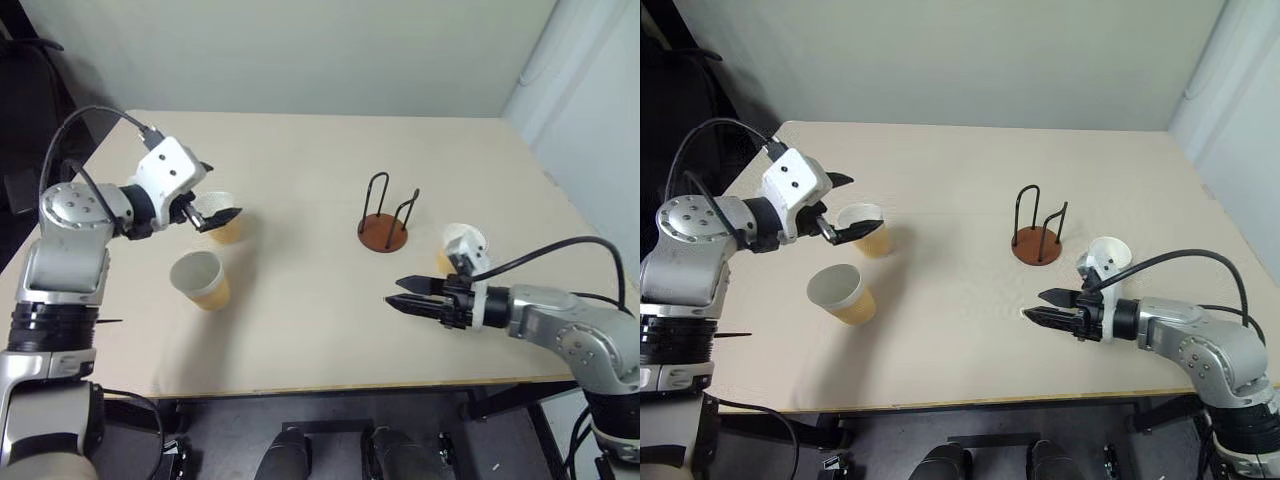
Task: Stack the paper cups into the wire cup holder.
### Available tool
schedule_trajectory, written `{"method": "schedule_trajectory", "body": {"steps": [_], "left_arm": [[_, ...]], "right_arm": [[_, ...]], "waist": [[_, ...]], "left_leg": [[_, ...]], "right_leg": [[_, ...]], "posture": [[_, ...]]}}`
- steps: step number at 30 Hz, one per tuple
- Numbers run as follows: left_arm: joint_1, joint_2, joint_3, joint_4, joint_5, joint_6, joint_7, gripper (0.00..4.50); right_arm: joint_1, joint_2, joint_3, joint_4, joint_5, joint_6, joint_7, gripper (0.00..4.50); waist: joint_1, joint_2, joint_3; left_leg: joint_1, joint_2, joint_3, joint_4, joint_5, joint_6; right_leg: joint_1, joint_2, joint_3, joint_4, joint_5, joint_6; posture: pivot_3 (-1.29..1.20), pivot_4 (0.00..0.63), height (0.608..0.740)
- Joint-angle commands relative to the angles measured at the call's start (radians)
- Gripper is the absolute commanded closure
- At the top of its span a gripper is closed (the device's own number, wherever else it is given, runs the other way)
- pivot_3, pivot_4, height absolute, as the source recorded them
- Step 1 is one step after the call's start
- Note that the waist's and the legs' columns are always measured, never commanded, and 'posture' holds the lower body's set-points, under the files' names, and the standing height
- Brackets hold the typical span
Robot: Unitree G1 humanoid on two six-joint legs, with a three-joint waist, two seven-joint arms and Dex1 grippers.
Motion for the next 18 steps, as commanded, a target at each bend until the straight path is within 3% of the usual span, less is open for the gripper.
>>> {"method": "schedule_trajectory", "body": {"steps": [1, 12, 18], "left_arm": [[-0.025, 0.016, 0.024, 0.003, -0.001, -0.019, 0.021, 0.03], [-0.037, 0.052, 0.031, -0.039, -0.011, 0.004, 0.016, 0.03], [-0.067, 0.022, 0.032, -0.05, -0.048, 0.025, 0.03, 0.03]], "right_arm": [[-0.027, -0.01, -0.038, -0.008, -0.001, -0.026, 0.017, 1.93], [-0.072, 0.055, 0.008, 0.056, -0.032, -0.072, 0.03, 1.93], [-0.045, 0.079, -0.003, 0.039, -0.044, -0.081, 0.012, 1.93]], "waist": [[0.0, 0.0, 0.0], [-0.003, 0.0, 0.0], [0.001, 0.0, 0.0]], "left_leg": [[0.0, 0.0, 0.0, 0.0, 0.0, 0.0], [0.0, 0.0, 0.0, -0.001, 0.0, 0.0], [0.0, 0.0, -0.001, -0.001, 0.0, 0.0]], "right_leg": [[0.0, 0.0, 0.0, 0.0, 0.0, 0.0], [-0.001, 0.0, 0.0, 0.0, 0.002, 0.004], [-0.001, 0.0, 0.0, -0.001, 0.002, 0.002]], "posture": [[0.0, 0.15, 0.74], [0.0, 0.15, 0.74], [0.0, 0.15, 0.74]]}}
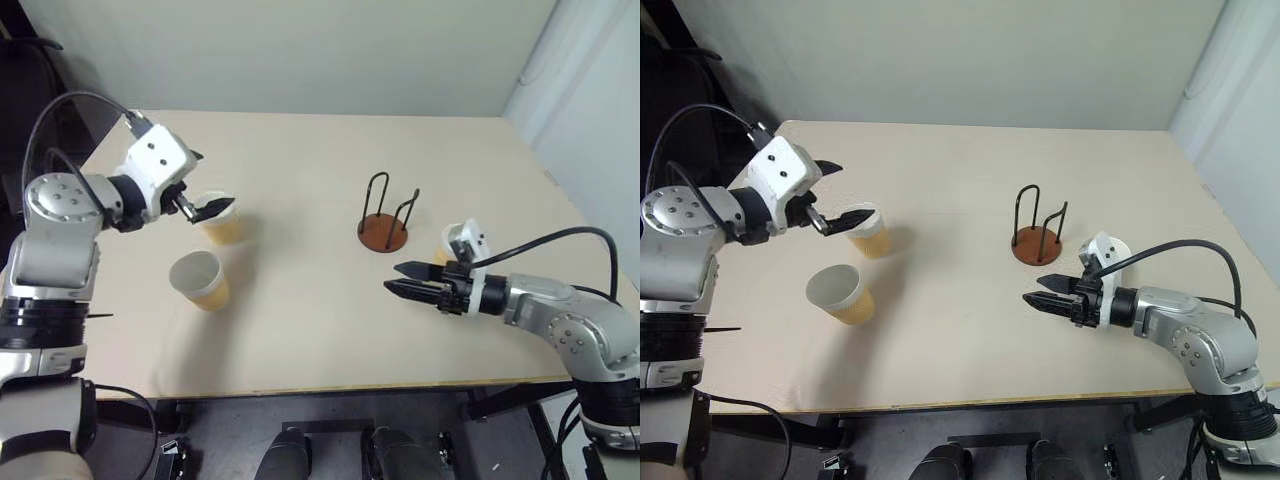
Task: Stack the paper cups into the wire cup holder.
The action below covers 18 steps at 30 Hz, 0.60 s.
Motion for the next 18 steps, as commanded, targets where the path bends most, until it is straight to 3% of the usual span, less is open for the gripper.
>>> {"method": "schedule_trajectory", "body": {"steps": [1, 6, 18], "left_arm": [[-0.029, -0.009, 0.027, -0.047, -0.05, 0.02, -0.015, 0.03], [-0.043, -0.039, 0.01, -0.053, -0.115, 0.032, -0.079, 0.03], [-0.172, -0.181, -0.045, 0.154, -0.012, -0.131, 0.046, 0.03]], "right_arm": [[0.023, 0.0, -0.028, -0.046, 0.006, -0.008, -0.011, 1.93], [0.077, -0.032, -0.077, -0.09, 0.016, 0.008, -0.024, 1.93], [0.091, -0.065, -0.127, -0.09, 0.011, 0.016, -0.062, 1.93]], "waist": [[0.0, 0.0, 0.0], [-0.001, 0.0, 0.0], [0.002, 0.0, 0.0]], "left_leg": [[0.0, 0.0, 0.0, 0.0, 0.0, 0.0], [-0.001, 0.0, 0.0, 0.0, 0.0, 0.0], [-0.001, 0.0, 0.0, 0.001, 0.001, 0.0]], "right_leg": [[0.0, 0.0, 0.0, 0.0, 0.0, 0.0], [0.0, 0.0, 0.0, -0.001, 0.0, 0.0], [0.001, 0.0, 0.0, -0.003, 0.005, 0.005]], "posture": [[0.0, 0.15, 0.74], [0.0, 0.15, 0.74], [0.0, 0.15, 0.74]]}}
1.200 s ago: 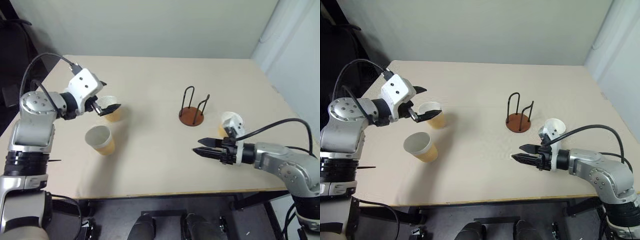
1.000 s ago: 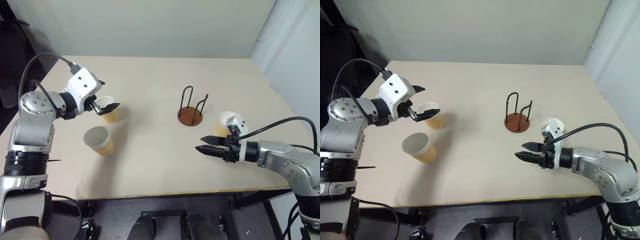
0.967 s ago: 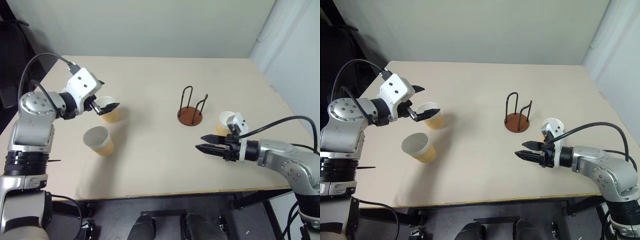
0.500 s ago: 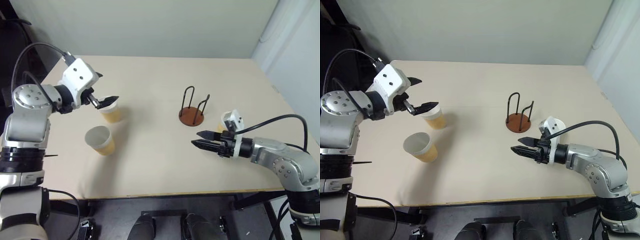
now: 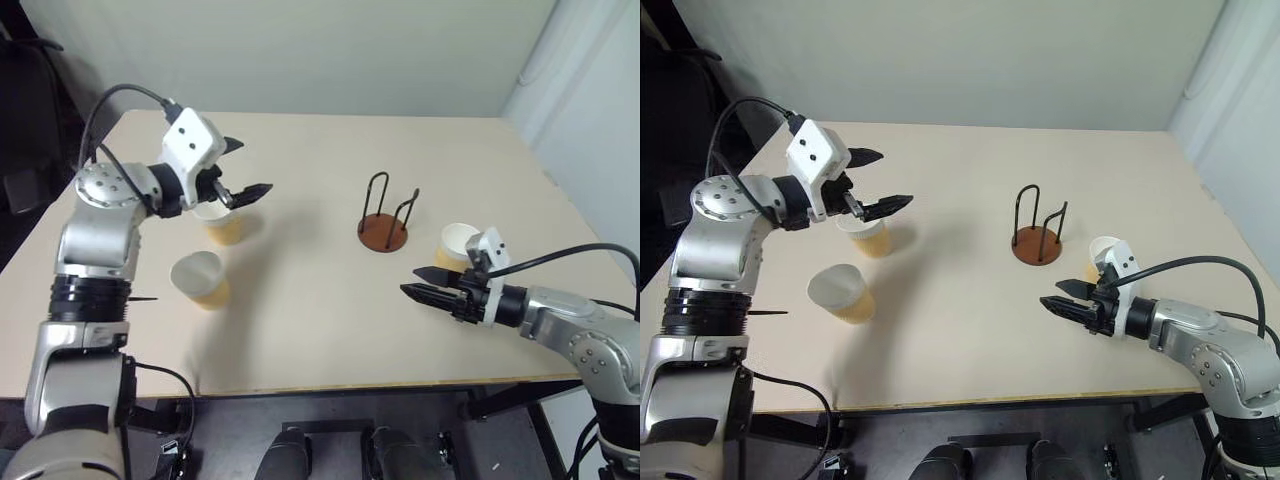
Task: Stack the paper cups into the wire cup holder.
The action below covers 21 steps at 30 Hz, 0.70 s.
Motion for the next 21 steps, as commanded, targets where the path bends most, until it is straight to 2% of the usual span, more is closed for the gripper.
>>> {"method": "schedule_trajectory", "body": {"steps": [1, 12, 15, 21], "left_arm": [[-0.043, -0.019, 0.001, 0.005, 0.02, -0.041, 0.038, 0.03], [-0.023, -0.081, 0.028, -0.02, -0.012, -0.032, 0.095, 0.03], [-0.007, -0.092, -0.009, -0.041, -0.064, -0.02, -0.025, 0.03], [-0.06, -0.064, -0.077, 0.048, -0.089, -0.064, -0.278, 0.03]], "right_arm": [[-0.024, -0.029, -0.034, 0.001, -0.003, -0.011, 0.014, 1.93], [-0.041, -0.065, -0.03, 0.044, -0.053, -0.037, 0.016, 1.93], [-0.032, -0.08, -0.044, 0.022, -0.055, -0.033, 0.014, 1.93], [-0.02, -0.054, -0.047, 0.013, -0.105, -0.056, -0.056, 1.93]], "waist": [[0.0, 0.0, 0.0], [0.002, 0.0, 0.0], [0.003, 0.0, 0.0], [0.006, 0.0, 0.0]], "left_leg": [[0.0, 0.0, 0.0, 0.0, 0.0, 0.0], [0.0, 0.0, 0.0, -0.001, 0.0, 0.0], [0.0, 0.0, 0.0, 0.0, 0.0, 0.0], [0.0, 0.0, 0.0, 0.0, 0.0, 0.0]], "right_leg": [[0.0, 0.0, 0.0, 0.0, 0.0, 0.0], [0.001, 0.0, 0.0, -0.002, 0.001, 0.002], [0.001, 0.0, 0.0, -0.002, 0.001, 0.003], [0.001, 0.0, 0.0, -0.002, 0.001, 0.003]], "posture": [[0.0, 0.15, 0.74], [0.0, 0.15, 0.74], [0.0, 0.15, 0.74], [0.0, 0.15, 0.74]]}}
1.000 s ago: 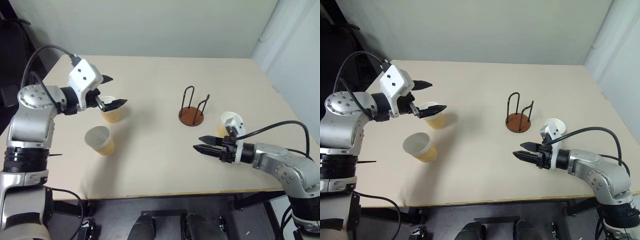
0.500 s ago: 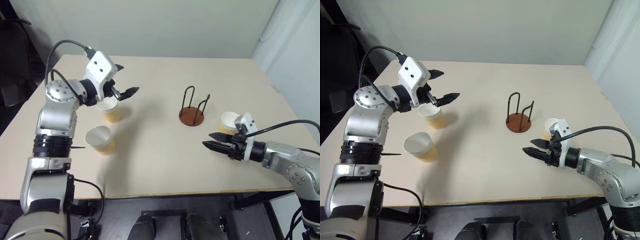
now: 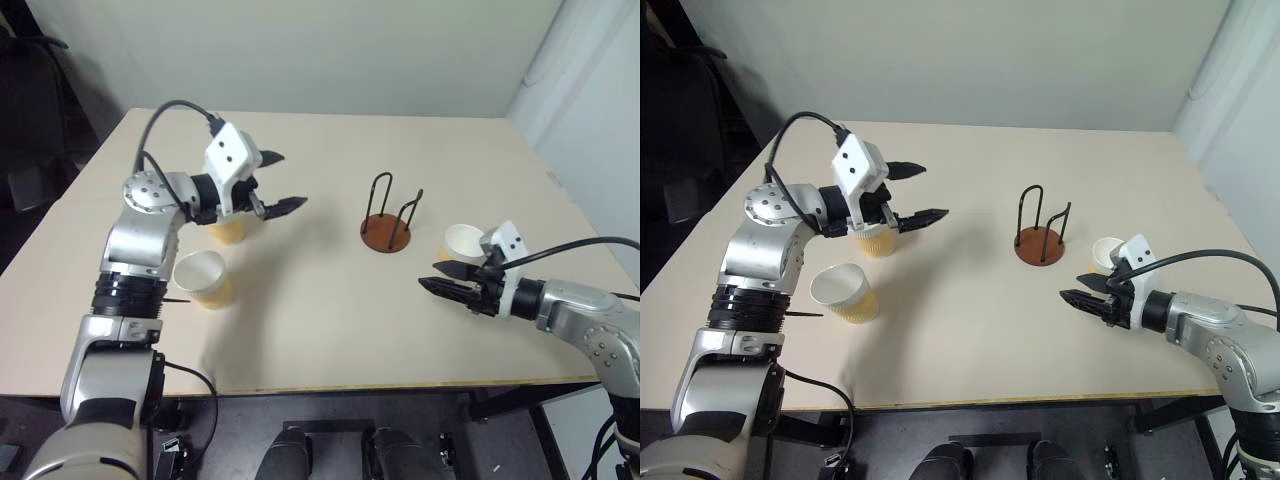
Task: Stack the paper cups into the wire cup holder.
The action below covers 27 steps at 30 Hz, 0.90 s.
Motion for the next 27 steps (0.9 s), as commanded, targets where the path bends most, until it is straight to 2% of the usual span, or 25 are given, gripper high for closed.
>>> {"method": "schedule_trajectory", "body": {"steps": [1, 4, 7, 13, 22, 25, 27], "left_arm": [[-0.046, 0.033, -0.018, 0.018, -0.03, -0.025, -0.149, 0.03], [-0.082, 0.054, -0.053, 0.096, 0.009, -0.095, -0.235, 0.03], [-0.135, 0.042, -0.032, 0.172, -0.011, -0.138, -0.276, 0.03], [-0.206, 0.032, -0.015, 0.326, 0.014, -0.223, -0.277, 0.03], [-0.187, 0.039, -0.003, 0.321, 0.017, -0.214, -0.266, 0.03], [-0.174, 0.046, 0.006, 0.31, 0.014, -0.205, -0.257, 0.0], [-0.169, 0.047, 0.011, 0.304, 0.013, -0.2, -0.25, 0.0]], "right_arm": [[-0.021, 0.021, -0.021, -0.027, -0.03, -0.03, -0.046, 1.93], [-0.047, 0.049, -0.02, -0.018, -0.064, -0.041, -0.093, 1.93], [-0.077, 0.08, -0.015, -0.004, -0.094, -0.043, -0.136, 1.93], [-0.121, 0.136, 0.012, 0.012, -0.131, -0.025, -0.183, 1.93], [-0.195, 0.196, 0.094, 0.076, -0.179, -0.037, -0.178, 1.93], [-0.219, 0.199, 0.125, 0.104, -0.218, -0.059, -0.17, 1.41], [-0.23, 0.201, 0.142, 0.121, -0.244, -0.072, -0.17, 0.78]], "waist": [[0.0, 0.0, 0.0], [-0.002, 0.0, 0.0], [-0.002, 0.0, 0.0], [-0.001, 0.0, 0.0], [-0.003, 0.0, 0.0], [-0.003, 0.0, 0.0], [-0.003, 0.0, 0.0]], "left_leg": [[0.0, 0.0, 0.0, 0.0, 0.0, 0.0], [0.0, 0.0, 0.0, 0.0, 0.0, 0.0], [0.0, 0.0, 0.0, 0.0, 0.0, 0.0], [-0.001, 0.0, -0.001, -0.001, 0.0, 0.001], [-0.002, 0.0, -0.001, -0.001, 0.0, 0.001], [-0.002, 0.0, -0.001, -0.001, 0.0, 0.001], [-0.002, 0.0, -0.001, -0.001, 0.0, 0.001]], "right_leg": [[0.0, 0.0, 0.0, 0.0, 0.0, 0.0], [0.0, 0.0, 0.0, 0.001, 0.0, 0.0], [-0.001, 0.0, 0.0, 0.001, 0.0, 0.001], [-0.001, 0.0, 0.0, 0.0, 0.001, 0.001], [-0.003, 0.0, 0.0, 0.0, 0.001, 0.002], [-0.003, 0.0, 0.0, 0.0, 0.001, 0.002], [-0.003, 0.0, 0.0, 0.0, 0.001, 0.002]], "posture": [[0.0, 0.15, 0.74], [0.0, 0.15, 0.74], [0.0, 0.15, 0.74], [0.0, 0.15, 0.74], [0.0, 0.15, 0.74], [0.0, 0.15, 0.74], [0.0, 0.15, 0.74]]}}
